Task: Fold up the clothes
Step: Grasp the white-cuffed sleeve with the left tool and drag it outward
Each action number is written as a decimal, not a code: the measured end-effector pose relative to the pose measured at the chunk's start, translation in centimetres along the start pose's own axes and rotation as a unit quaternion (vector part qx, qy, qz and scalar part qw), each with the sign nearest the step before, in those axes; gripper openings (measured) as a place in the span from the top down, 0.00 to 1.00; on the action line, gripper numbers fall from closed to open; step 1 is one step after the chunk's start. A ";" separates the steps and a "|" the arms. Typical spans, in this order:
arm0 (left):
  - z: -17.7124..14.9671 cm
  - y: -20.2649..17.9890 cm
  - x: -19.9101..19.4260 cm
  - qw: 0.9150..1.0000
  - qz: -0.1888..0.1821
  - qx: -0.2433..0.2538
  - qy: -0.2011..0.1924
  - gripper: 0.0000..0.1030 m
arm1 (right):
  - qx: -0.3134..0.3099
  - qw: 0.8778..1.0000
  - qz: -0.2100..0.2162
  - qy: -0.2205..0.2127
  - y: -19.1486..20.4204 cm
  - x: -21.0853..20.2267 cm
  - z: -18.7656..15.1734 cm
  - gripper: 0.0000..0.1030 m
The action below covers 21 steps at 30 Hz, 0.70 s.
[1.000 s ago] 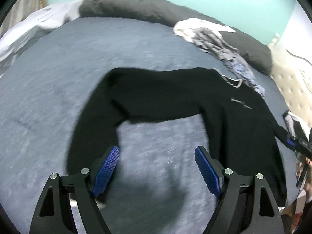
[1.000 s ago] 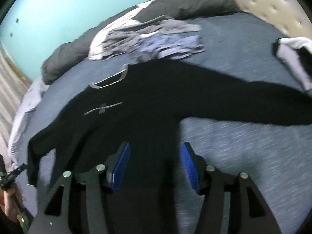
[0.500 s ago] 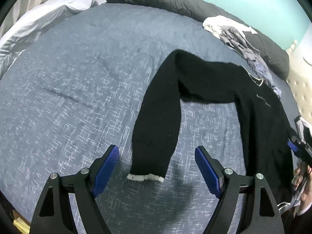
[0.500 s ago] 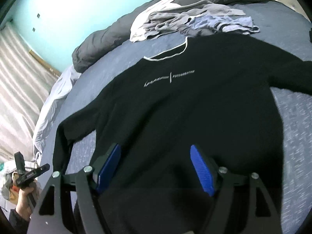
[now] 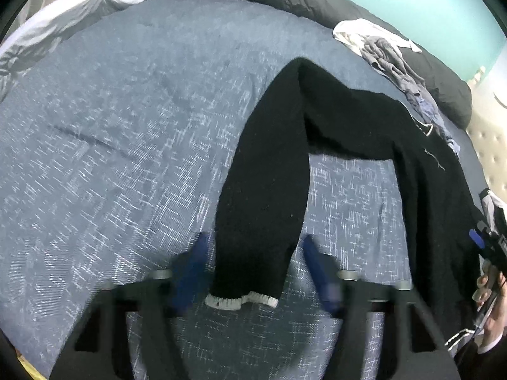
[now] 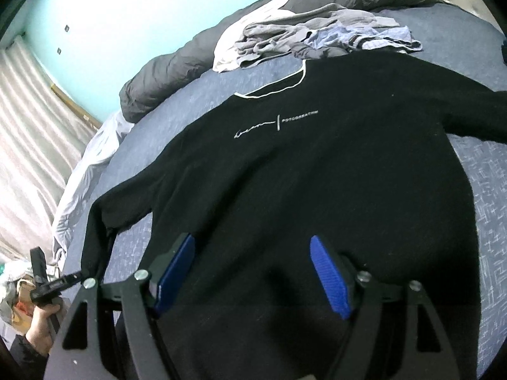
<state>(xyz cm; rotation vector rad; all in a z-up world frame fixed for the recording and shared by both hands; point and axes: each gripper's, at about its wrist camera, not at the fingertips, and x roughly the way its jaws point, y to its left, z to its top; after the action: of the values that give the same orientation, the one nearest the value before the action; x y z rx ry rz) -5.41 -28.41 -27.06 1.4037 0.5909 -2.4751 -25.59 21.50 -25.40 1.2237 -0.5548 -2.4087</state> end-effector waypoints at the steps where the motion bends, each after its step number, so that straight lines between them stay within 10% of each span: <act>1: -0.1 0.1 0.1 1.000 -0.001 0.001 0.002 0.72 | 0.005 1.000 -0.002 -0.001 -0.3 0.0 0.0 0.26; 6: 1.2 1.3 -1.5 1.000 0.006 0.003 -0.006 0.92 | 0.016 1.000 -0.006 0.000 -1.0 0.2 0.0 0.26; 21: 7.7 8.2 -6.1 0.998 0.054 -0.009 -0.020 0.96 | 0.003 1.000 -0.002 -0.004 -0.1 0.3 -0.2 0.26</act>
<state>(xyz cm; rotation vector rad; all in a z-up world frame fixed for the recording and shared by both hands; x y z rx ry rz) -4.93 -39.18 -20.16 1.3384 0.5140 -2.4006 -25.62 21.40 -25.75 1.2188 -0.5645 -2.4173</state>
